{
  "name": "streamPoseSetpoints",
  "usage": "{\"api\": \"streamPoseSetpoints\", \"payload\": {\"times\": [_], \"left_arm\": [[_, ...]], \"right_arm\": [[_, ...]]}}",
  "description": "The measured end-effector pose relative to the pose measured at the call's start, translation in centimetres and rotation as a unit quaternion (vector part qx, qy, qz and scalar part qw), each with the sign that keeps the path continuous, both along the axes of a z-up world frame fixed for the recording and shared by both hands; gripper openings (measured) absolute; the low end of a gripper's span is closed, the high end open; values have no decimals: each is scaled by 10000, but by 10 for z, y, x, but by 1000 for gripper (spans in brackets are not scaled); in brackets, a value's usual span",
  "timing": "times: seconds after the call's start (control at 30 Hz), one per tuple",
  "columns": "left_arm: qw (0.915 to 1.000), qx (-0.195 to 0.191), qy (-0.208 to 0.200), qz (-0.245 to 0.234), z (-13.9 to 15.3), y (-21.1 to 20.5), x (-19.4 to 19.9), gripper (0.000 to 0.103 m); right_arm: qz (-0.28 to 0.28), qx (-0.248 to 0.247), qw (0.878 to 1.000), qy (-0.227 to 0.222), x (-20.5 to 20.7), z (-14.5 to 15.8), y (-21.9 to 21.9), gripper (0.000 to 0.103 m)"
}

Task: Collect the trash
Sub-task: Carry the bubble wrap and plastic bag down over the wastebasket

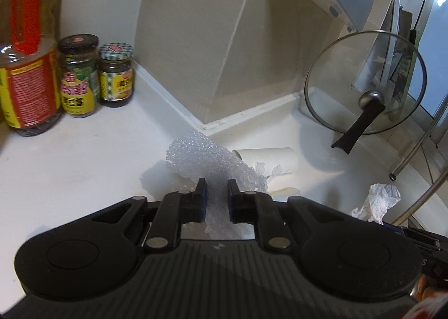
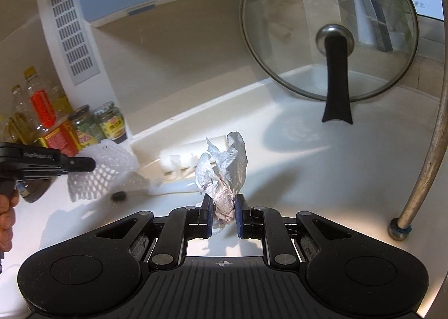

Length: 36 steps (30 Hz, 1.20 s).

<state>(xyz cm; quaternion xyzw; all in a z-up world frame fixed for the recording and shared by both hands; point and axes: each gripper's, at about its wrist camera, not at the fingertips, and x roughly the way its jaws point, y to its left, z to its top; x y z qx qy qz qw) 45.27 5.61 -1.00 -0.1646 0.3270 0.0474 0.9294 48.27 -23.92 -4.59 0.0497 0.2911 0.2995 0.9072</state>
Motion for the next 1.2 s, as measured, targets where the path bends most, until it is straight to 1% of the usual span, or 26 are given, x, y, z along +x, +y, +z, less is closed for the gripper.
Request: {"api": "streamPoseSetpoints", "payload": {"times": [0.23,0.53,0.8,0.93,1.07,1.2], "left_arm": [[9997,-89,-179,-116,16,7,-59,13],[9984,-80,-206,-526,17,0,-148,13],[9951,-9,-54,-992,3,-15,-225,13],[9930,18,32,-1185,-5,-21,-254,13],[9904,-53,187,-1367,-18,-29,-272,13],[9888,-74,357,-1448,-34,-42,-283,13]], "right_arm": [[23,16,10000,-57,-44,11,10,16],[116,3,9999,95,-128,11,28,16],[-9,20,9997,239,-208,0,33,16],[-161,-107,9991,366,-243,-12,27,16],[-296,-257,9977,560,-268,-26,19,16],[-269,-436,9959,752,-280,-42,15,16]]}}
